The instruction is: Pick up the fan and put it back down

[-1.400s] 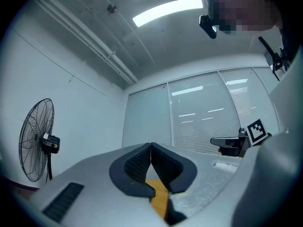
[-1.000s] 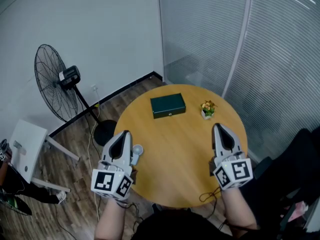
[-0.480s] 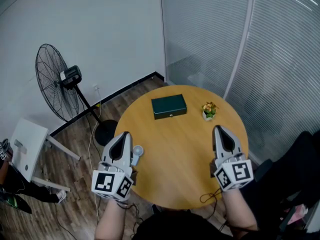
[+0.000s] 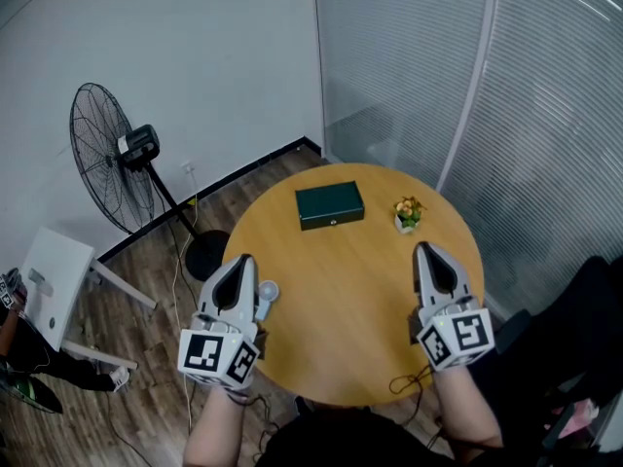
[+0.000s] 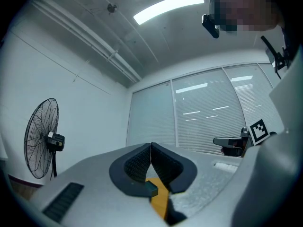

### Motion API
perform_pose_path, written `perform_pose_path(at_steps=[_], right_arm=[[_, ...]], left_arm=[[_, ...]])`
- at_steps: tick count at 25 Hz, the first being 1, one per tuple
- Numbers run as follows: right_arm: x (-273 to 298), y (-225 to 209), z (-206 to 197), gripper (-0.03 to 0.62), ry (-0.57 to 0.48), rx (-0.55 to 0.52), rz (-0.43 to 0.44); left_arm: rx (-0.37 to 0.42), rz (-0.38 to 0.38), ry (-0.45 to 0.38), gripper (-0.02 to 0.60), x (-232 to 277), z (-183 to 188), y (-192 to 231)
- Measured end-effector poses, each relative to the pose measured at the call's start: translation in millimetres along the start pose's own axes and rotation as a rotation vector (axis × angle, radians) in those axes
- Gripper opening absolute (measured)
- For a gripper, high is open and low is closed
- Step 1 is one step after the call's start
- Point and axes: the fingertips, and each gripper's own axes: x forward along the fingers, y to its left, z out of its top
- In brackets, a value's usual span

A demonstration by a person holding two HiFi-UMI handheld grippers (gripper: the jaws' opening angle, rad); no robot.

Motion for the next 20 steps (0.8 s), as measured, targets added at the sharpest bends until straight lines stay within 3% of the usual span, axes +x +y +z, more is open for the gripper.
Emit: perform_pose_path(at_steps=[20], right_arm=[[-2.5,-7.3,-4.2,0.005,0.007,0.030,0.016]], left_arm=[[-0.012,0.019,0.008,0.006,-2.9,-4.5,-3.9]])
